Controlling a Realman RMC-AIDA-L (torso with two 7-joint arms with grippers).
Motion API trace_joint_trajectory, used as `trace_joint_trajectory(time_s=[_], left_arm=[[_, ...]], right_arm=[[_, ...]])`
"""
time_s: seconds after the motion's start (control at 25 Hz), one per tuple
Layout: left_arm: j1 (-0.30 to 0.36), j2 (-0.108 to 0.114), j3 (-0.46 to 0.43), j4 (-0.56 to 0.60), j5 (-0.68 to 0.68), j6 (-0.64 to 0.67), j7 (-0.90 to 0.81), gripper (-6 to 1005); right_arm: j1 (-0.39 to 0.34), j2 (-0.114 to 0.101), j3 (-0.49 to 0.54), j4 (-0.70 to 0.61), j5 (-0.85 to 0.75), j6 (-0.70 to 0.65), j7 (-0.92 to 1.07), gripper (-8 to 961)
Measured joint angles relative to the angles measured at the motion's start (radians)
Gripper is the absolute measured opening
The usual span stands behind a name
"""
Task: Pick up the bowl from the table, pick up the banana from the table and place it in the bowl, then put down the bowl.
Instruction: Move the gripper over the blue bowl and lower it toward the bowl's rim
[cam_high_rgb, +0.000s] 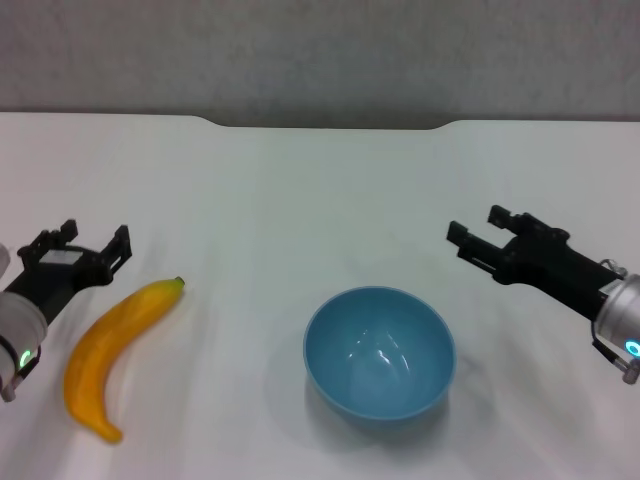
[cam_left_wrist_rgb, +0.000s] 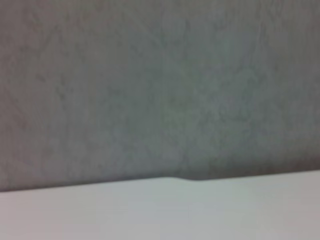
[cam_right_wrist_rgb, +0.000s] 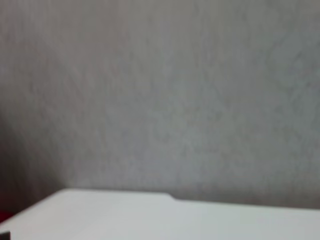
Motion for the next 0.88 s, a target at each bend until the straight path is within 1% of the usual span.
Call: trace_joint_trajectory(time_s=[0.12,0.28,0.4,0.52,0.64,0.76,0.88], left_arm=[[0.005,0.000,-0.001,0.005,0.000,0.002,-0.001,723],[0.014,0.000,-0.006,0.010,-0.008,0.002,-0.011,721],[0.012,0.000,0.000,0.016,-0.009,0.003,-0.013,719],[0.011,-0.001,-0.001,0.022,-0.009,0.001,-0.013,718],[0.006,-0.003,-0.003,0.028,-0.009,-0.006,-0.013,716],[0.002,-0.004,0.002,0.029,-0.009,-0.007,-0.013,715],[0.004,-0.007,0.003,0.040,-0.009,-0.007,-0.014,713]], right_arm=[[-0.010,-0.001,-0.018,0.096,-0.062,-0.101,0.071,786],[-0.009,-0.006,-0.024,0.195,-0.237,-0.199,0.255,785],[0.011,-0.011,-0.020,0.275,-0.441,-0.242,0.475,785],[0.041,-0.017,0.009,0.388,-0.753,-0.254,0.783,786],[0.043,-0.007,0.057,0.508,-1.024,-0.255,0.983,786],[0.044,-0.004,0.067,0.583,-1.204,-0.253,1.131,786],[0.064,-0.004,0.067,0.589,-1.318,-0.250,1.237,786]])
